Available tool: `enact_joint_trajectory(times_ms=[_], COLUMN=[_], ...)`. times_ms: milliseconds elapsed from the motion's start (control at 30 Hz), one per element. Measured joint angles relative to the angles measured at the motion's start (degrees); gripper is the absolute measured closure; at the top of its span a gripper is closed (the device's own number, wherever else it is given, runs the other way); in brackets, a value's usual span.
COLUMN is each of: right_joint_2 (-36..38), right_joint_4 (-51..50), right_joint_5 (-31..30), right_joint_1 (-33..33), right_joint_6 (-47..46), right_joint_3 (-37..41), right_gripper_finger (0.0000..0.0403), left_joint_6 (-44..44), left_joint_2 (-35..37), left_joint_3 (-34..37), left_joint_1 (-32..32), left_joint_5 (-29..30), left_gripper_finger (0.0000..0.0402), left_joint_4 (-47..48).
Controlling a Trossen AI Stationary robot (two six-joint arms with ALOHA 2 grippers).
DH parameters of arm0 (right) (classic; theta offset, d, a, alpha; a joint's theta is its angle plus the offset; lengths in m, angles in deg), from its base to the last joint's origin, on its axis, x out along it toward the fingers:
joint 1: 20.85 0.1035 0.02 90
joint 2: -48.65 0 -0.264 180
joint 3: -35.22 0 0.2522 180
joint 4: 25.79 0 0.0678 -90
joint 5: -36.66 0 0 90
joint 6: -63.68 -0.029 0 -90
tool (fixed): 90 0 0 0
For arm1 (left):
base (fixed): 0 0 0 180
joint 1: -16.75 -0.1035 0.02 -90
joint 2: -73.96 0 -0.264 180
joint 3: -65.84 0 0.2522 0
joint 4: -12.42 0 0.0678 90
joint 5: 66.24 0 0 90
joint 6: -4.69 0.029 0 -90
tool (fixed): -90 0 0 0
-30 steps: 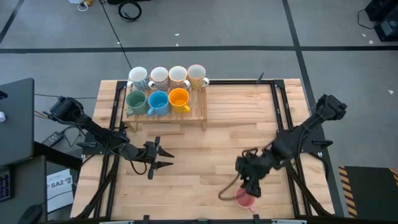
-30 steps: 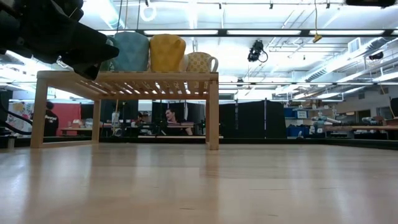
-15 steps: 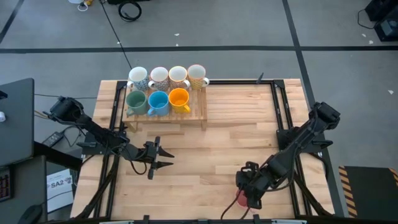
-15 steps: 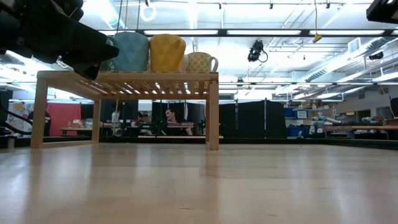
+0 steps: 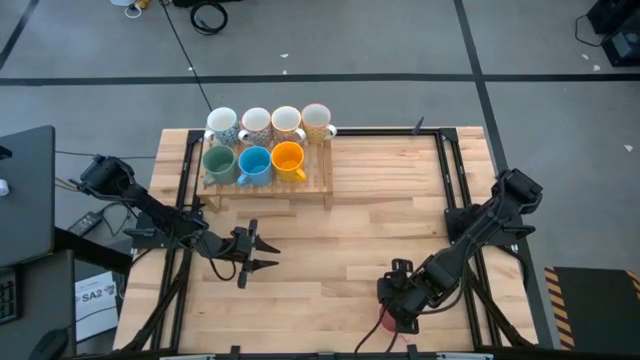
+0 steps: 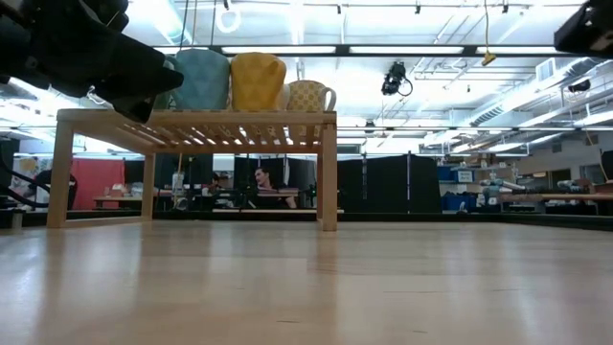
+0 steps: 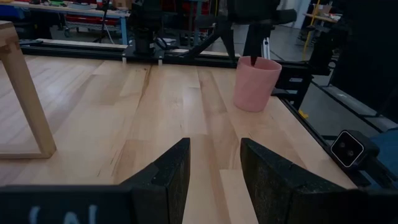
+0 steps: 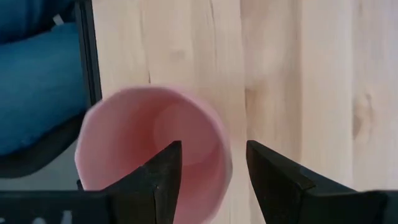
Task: Place coffee mugs
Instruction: Move the pink mug to the middle of the table
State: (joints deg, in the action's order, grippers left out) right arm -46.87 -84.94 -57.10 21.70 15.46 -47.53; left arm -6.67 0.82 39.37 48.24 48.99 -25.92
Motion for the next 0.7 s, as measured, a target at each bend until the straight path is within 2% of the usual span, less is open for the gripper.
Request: enact_joint_trajectory(times_ms=[367, 500, 700], right_joint_2=[-2.9, -2.9, -2.9], right_joint_4=[-4.3, -4.2, -4.5], right_joint_5=[0.8, 0.8, 0.5], right_joint_1=[-0.9, -1.9, -3.9], right_joint_6=[-1.1, -0.9, 0.7], right_joint_3=[0.0, 0.0, 0.0], right_gripper_finger=[0.0229, 0.0265, 0.0345], left_joint_6=[0.0, 0.0, 0.0], left_joint_2=[0.0, 0.0, 0.0], left_joint_3=[0.0, 0.0, 0.0], left_joint_1=[0.0, 0.0, 0.0], left_joint_5=[0.0, 0.0, 0.0], left_gripper_finger=[0.0253, 0.0253, 0.0253], left_joint_4=[0.1, 0.1, 0.1])
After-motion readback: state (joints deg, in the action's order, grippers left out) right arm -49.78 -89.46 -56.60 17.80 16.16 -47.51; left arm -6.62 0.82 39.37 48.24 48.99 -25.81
